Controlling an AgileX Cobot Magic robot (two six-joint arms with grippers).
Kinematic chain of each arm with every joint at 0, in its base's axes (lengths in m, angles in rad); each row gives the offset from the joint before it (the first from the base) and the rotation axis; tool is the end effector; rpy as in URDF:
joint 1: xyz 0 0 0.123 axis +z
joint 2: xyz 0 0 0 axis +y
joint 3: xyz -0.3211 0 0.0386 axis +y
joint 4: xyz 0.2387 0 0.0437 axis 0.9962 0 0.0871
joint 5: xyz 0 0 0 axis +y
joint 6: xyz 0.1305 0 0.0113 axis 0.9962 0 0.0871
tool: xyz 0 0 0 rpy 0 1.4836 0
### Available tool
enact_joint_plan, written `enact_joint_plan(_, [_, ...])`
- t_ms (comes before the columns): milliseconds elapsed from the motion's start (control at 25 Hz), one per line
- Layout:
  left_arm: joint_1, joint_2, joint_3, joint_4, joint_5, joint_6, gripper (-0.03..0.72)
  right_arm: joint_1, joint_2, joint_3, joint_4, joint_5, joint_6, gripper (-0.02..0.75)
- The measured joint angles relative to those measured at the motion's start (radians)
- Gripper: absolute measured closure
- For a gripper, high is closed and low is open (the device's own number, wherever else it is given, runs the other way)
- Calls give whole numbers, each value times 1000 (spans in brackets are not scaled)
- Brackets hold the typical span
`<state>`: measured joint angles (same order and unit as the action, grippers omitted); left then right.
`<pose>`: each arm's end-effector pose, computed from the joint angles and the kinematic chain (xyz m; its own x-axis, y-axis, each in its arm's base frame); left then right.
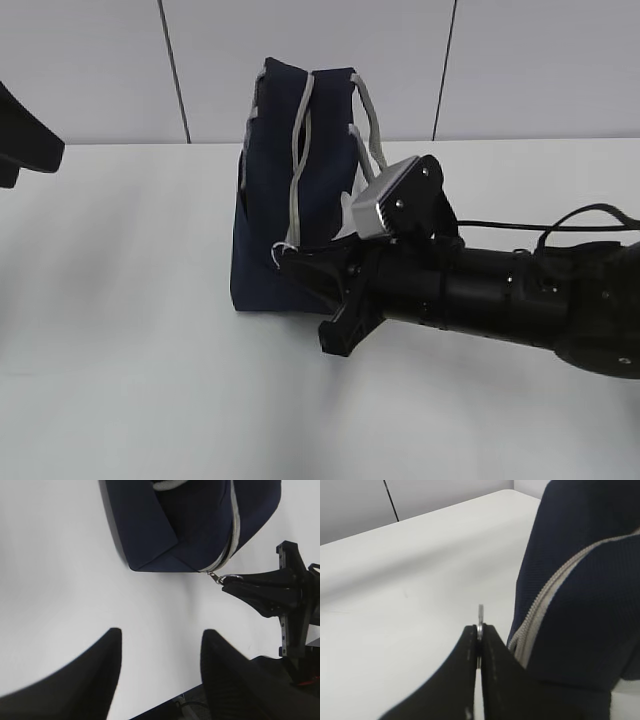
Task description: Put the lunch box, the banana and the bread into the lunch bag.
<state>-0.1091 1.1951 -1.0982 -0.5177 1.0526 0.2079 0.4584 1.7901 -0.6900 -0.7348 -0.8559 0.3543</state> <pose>0.2163 -0.0804 0.3567 -0.8565 0.0330 -0.5150 0.2725 0.8764 -0.3971 0.2957 0.2198 0.2010 -0.1193 -0.2315 -0.9655 -0.8498 0.5267 -0.0213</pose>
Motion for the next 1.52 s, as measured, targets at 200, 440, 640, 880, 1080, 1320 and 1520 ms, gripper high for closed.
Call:
enact_joint_plan(200, [0,0,0,-2,0,0,318,-11,-1,-76,-175,23,159,754])
enact_joint_plan(440, [0,0,0,-4,0,0,319,-11,-1,-138,-305,63,256,754])
enact_joint_plan(640, [0,0,0,-3,0,0,319,-11,-1,-172,-330,84,294,754])
enact_joint_plan(880, [0,0,0,1,1,9,319,-11,-1,-197,-339,92,328,754])
enact_joint_plan(1080, [0,0,0,1,1,16,319,-11,-5,-197,-339,92,332,754])
enact_joint_plan(1320, [0,0,0,1,-1,22,319,-18,-41,-197,-339,118,333,754])
enact_joint_plan(1520, [0,0,0,1,-2,22,319,-20,-54,-226,-339,134,350,754])
